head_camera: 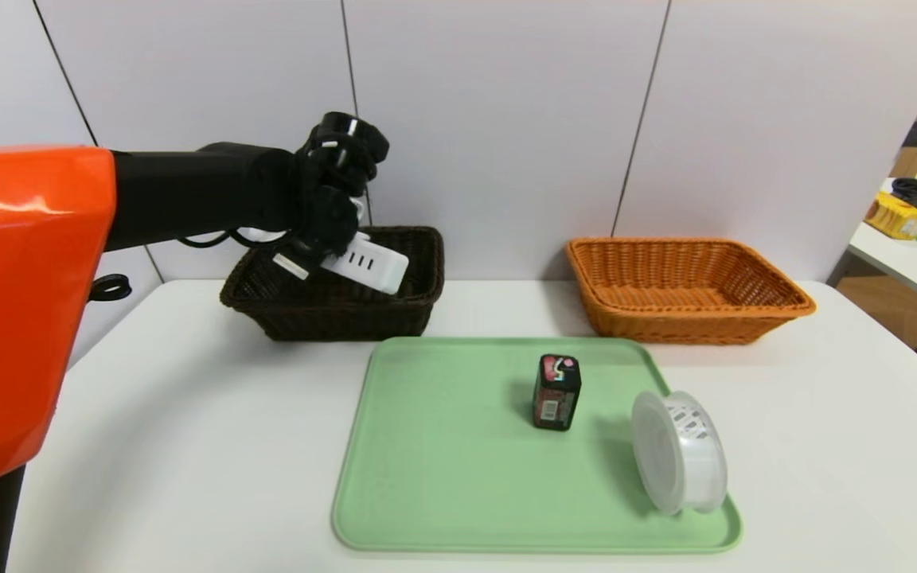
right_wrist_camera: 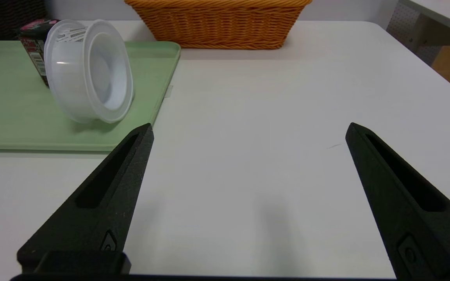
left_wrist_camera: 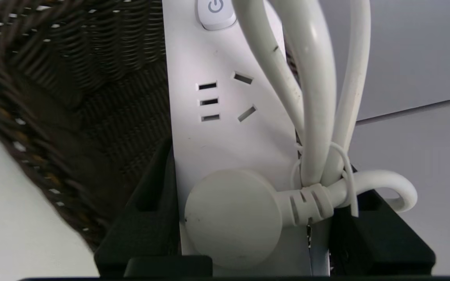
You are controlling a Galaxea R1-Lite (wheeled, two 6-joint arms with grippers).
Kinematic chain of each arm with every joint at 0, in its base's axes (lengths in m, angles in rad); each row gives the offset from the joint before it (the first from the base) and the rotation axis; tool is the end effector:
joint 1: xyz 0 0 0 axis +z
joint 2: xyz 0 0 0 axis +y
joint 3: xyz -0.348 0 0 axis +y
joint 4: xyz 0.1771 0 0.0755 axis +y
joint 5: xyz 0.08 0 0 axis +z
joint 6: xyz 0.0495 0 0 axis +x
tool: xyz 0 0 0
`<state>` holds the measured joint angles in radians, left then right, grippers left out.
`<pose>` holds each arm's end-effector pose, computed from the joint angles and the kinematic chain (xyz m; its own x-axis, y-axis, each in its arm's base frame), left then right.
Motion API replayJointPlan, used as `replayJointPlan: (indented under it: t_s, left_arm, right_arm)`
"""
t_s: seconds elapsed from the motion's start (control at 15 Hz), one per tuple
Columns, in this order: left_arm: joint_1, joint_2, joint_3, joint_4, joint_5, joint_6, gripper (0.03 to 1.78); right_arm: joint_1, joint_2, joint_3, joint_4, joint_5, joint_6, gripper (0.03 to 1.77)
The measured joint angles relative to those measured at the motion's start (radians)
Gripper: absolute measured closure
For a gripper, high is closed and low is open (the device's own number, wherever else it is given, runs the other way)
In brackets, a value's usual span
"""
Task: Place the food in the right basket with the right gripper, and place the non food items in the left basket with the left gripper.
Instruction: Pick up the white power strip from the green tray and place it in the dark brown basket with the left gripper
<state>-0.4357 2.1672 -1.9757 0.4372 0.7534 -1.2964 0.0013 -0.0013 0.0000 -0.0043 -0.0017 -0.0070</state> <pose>0.4473 -0.1709 0.2601 0.8235 0.3712 -0.4289 -0.5657 0.4814 -0.6695 -0.0415 -0.0001 0.0760 1.0000 -0.0004 0.0056 0.0004 1.0000 -0.0070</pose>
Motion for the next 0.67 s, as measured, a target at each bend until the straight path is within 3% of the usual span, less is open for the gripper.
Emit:
replayJointPlan:
  t_s: [0.27, 0.67]
  left_arm:
    - [0.001, 0.023, 0.0, -0.126, 0.027, -0.04, 0.82]
    - [0.001, 0.067, 0.0, -0.132, 0.063, -0.132, 0.82]
  right_arm:
    - [0.0, 0.0, 0.0, 0.0, 0.0, 0.0, 0.1]
    - [0.0, 0.0, 0.0, 0.0, 0.0, 0.0, 0.1]
